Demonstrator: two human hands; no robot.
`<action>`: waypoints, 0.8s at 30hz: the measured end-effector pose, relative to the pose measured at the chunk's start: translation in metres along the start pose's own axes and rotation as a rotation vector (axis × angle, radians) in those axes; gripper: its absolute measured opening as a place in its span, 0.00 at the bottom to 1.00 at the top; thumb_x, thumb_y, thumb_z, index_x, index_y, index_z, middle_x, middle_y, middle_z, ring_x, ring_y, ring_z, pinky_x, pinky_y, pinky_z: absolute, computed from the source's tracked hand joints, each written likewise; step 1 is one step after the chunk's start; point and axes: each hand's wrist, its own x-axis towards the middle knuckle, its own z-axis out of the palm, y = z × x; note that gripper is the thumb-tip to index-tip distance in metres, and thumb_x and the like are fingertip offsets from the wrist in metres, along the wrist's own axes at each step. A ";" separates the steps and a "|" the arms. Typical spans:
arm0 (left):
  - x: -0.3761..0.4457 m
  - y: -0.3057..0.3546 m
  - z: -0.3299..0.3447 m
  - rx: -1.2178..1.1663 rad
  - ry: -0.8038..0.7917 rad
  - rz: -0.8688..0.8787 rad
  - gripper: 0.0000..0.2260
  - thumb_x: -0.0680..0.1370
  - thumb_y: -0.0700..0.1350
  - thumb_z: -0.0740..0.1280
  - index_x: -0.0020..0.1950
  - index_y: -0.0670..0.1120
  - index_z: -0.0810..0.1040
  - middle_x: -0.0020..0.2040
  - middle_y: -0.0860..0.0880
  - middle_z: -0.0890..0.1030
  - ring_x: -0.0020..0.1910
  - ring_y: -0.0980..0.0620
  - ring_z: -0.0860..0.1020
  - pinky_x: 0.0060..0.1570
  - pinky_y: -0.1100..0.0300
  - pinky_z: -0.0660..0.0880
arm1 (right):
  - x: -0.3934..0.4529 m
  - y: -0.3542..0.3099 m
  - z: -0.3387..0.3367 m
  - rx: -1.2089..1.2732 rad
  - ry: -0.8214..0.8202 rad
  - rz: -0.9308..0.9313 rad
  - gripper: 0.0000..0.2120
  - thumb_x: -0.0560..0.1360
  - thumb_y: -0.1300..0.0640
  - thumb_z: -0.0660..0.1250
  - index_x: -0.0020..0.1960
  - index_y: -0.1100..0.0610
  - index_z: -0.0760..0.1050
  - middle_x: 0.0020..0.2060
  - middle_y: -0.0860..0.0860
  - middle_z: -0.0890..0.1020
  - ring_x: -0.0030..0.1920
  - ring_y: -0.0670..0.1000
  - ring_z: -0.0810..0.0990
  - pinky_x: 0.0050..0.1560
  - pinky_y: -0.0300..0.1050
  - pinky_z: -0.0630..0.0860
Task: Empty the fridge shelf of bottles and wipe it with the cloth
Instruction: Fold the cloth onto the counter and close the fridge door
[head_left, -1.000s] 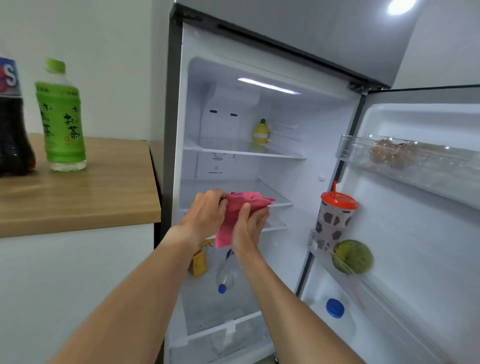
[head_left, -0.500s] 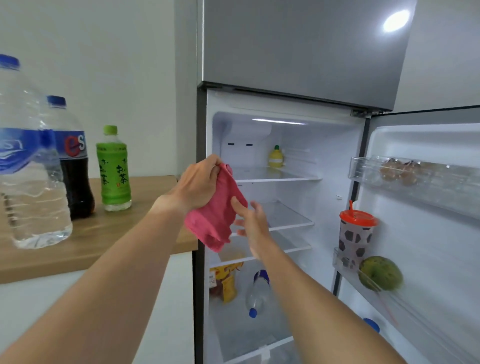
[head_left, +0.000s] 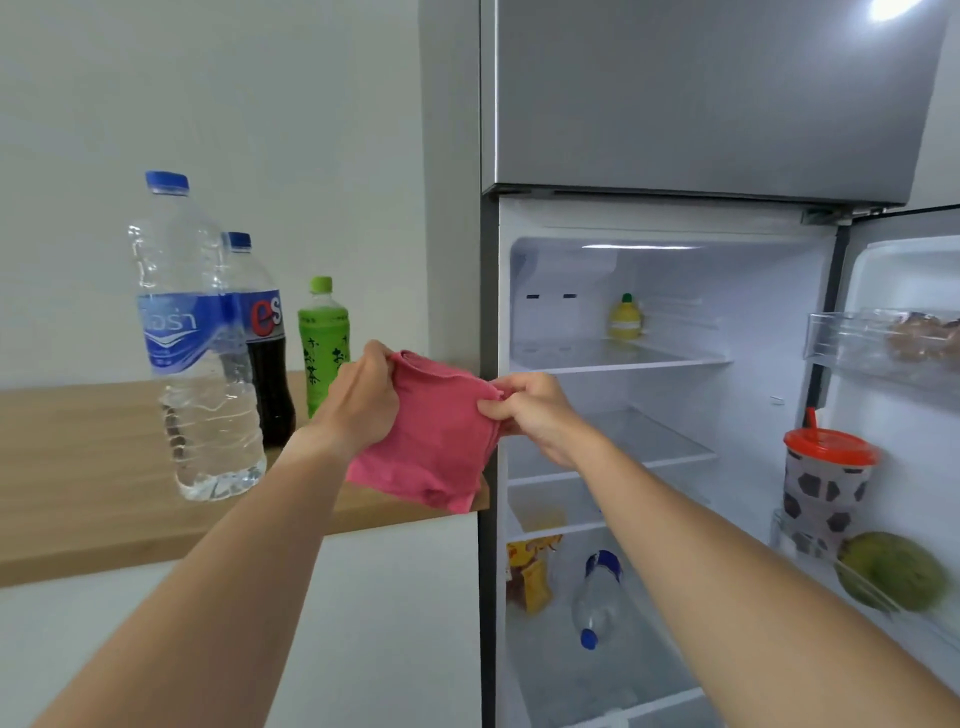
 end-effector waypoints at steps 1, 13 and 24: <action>-0.002 -0.008 0.002 0.024 0.007 -0.036 0.08 0.83 0.38 0.51 0.55 0.41 0.69 0.46 0.41 0.77 0.44 0.41 0.76 0.44 0.44 0.73 | 0.002 0.000 0.007 -0.023 0.017 -0.026 0.11 0.73 0.69 0.72 0.55 0.63 0.81 0.46 0.56 0.85 0.45 0.53 0.85 0.43 0.46 0.84; -0.004 -0.083 0.027 0.491 -0.098 -0.200 0.09 0.81 0.38 0.55 0.59 0.40 0.70 0.55 0.38 0.79 0.55 0.34 0.79 0.45 0.47 0.69 | 0.056 0.044 0.091 -0.584 -0.023 -0.180 0.17 0.79 0.63 0.67 0.68 0.61 0.74 0.65 0.56 0.76 0.63 0.52 0.75 0.56 0.39 0.67; 0.013 -0.092 0.042 0.533 -0.063 -0.335 0.12 0.80 0.40 0.59 0.63 0.40 0.71 0.57 0.40 0.78 0.54 0.39 0.79 0.44 0.49 0.70 | 0.076 0.061 0.090 -0.611 0.036 -0.163 0.21 0.76 0.62 0.72 0.66 0.54 0.72 0.64 0.52 0.74 0.53 0.42 0.71 0.53 0.34 0.66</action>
